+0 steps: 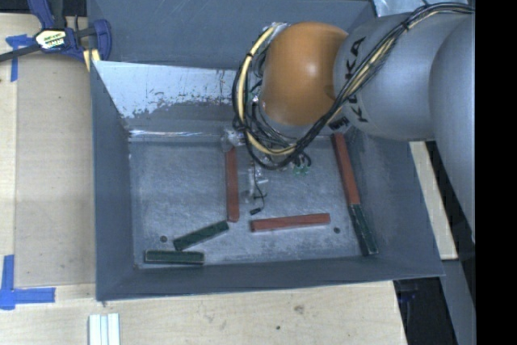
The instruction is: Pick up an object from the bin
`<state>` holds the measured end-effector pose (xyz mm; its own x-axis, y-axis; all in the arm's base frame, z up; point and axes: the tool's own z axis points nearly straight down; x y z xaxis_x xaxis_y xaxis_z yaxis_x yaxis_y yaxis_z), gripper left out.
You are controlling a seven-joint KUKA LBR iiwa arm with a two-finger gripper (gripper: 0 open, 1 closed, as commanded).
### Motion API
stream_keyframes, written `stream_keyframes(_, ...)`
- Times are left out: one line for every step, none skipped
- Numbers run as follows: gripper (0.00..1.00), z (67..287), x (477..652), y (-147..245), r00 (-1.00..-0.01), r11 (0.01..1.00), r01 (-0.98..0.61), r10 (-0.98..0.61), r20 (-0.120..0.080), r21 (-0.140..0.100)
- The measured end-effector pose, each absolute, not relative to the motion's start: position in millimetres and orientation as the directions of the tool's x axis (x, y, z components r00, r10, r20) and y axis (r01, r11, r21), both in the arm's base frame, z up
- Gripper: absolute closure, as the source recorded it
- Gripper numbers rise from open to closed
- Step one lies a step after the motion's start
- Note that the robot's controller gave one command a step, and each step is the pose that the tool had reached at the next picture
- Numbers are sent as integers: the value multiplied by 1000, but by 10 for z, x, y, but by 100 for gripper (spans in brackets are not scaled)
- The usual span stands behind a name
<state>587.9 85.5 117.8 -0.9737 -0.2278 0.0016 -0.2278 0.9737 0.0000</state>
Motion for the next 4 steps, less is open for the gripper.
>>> stream_keyframes(0,1409,5976,1071,-883,883,-469,-469,-7,-1)
stream_keyframes(0,1312,6018,1023,-748,748,-663,-663,-6,-3)
stream_keyframes(0,802,6056,1007,-267,267,-964,-964,0,0)
stream_keyframes(100,712,6037,1064,-227,227,-974,-974,-3,0)
